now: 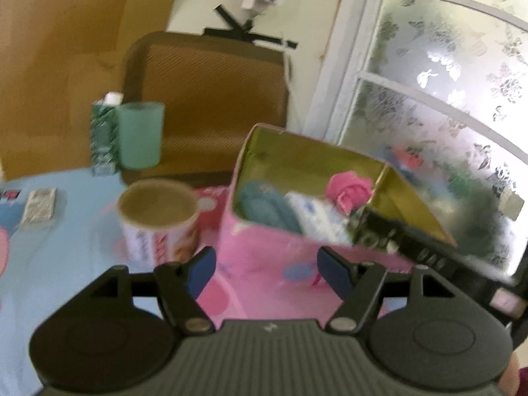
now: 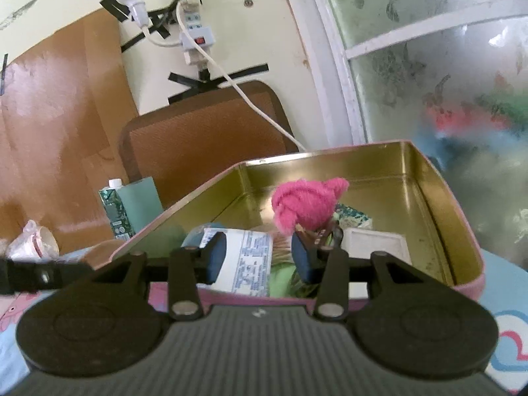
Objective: Organize soft objects
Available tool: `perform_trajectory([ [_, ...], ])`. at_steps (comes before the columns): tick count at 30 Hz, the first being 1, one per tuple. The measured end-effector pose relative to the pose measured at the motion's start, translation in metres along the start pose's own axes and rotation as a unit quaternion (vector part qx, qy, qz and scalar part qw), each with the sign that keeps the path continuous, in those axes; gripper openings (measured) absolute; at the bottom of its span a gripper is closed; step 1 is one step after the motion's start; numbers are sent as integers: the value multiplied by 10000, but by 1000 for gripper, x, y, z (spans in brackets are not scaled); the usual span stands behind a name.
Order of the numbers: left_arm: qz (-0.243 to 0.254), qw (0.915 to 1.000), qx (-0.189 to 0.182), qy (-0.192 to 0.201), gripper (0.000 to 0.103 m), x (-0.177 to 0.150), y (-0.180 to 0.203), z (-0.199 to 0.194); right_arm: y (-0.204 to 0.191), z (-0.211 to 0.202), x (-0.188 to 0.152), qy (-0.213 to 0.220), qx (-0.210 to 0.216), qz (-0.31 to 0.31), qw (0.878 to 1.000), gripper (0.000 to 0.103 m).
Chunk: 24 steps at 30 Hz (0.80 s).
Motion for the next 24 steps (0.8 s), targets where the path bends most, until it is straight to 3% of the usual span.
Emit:
perform_trajectory([
  [9,-182,9973,626,-331,71,-36,-48,-21,-22,-19,-1,260,-20,-24,9997,48],
  [24,-558,9886,1362,-329,74,-63,-122,-46,-86,-13,-32,-271,450,-460,9976,52],
])
Point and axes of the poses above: each gripper's, at about its wrist camera, not at the fingertips, and z roughly the way its jaws point, y to its right, x to its top, the point moved 10 cm from there along z, roughly the way its jaws point, and after that the axes turned 1 degree about z, right-handed, at the moved point
